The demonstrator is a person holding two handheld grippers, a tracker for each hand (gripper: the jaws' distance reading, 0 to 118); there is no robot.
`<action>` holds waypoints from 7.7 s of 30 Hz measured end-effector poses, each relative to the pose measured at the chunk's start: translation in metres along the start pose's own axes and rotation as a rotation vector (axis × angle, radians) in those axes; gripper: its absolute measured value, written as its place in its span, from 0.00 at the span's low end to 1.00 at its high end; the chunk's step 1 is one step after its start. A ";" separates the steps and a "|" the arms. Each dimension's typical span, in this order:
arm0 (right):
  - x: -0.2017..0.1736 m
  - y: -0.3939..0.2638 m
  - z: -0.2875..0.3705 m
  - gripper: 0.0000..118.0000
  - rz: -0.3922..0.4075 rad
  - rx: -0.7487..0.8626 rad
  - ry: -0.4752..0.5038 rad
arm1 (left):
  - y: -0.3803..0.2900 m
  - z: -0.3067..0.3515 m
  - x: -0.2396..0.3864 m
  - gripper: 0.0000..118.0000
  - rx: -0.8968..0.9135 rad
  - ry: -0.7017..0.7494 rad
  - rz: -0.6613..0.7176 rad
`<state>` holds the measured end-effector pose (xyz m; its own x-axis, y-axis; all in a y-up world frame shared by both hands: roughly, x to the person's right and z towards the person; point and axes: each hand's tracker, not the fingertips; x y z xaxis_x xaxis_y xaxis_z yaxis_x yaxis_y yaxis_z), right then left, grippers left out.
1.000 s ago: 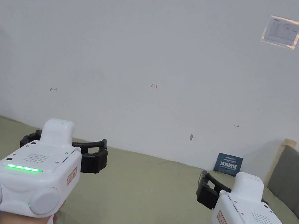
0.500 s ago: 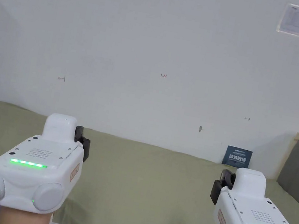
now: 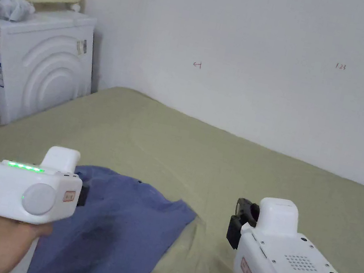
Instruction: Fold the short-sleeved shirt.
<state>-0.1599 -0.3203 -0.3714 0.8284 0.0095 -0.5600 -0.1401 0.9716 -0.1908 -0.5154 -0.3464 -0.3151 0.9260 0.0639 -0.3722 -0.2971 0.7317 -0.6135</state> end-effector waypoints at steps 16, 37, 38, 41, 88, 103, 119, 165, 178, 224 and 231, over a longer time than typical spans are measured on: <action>0.054 -0.085 -0.049 0.01 0.053 -0.258 -0.111 | -0.049 -0.268 0.067 0.76 -0.332 -0.010 -0.155; 0.188 -0.078 0.138 0.01 -0.171 -0.144 -0.407 | -0.001 -0.050 0.318 0.01 0.170 -0.602 -0.240; 0.196 -0.080 0.150 0.01 -0.186 -0.141 -0.420 | -0.002 -0.035 0.340 0.01 0.190 -0.659 -0.243; 0.217 -0.087 0.181 0.01 -0.192 -0.137 -0.476 | -0.018 -0.008 0.402 0.01 0.181 -0.774 -0.302; 0.279 -0.161 0.155 0.01 -0.274 -0.358 -0.573 | -0.044 -0.235 0.194 0.99 -0.178 0.029 -0.341; 0.393 -0.246 0.053 0.68 -0.218 -0.698 -0.515 | -0.047 -0.174 0.200 0.00 -0.107 -0.124 -0.325; 0.393 0.009 0.090 0.07 -0.189 -0.313 -0.413 | 0.106 -0.051 0.185 0.00 0.235 -0.153 -0.248; 0.303 -0.211 0.203 0.07 -0.230 -0.503 -0.478 | -0.098 -0.066 0.083 0.00 -0.068 -0.134 -0.013; 0.209 -0.099 0.216 0.62 -0.222 0.012 -0.415 | -0.105 0.055 0.168 0.99 0.408 -0.196 -0.225; 0.379 -0.191 -0.142 0.67 -0.134 -0.663 -0.359 | -0.114 -0.090 0.098 0.02 -0.090 -0.066 -0.232; 0.360 -0.186 -0.151 0.02 -0.126 -0.640 -0.258 | -0.102 -0.090 0.098 0.02 -0.094 -0.063 -0.226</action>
<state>0.0826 -0.5337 -0.6594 0.9506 0.0385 -0.3081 -0.2603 0.6396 -0.7233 -0.4157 -0.4764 -0.3517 0.9832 -0.0493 -0.1758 -0.0988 0.6661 -0.7393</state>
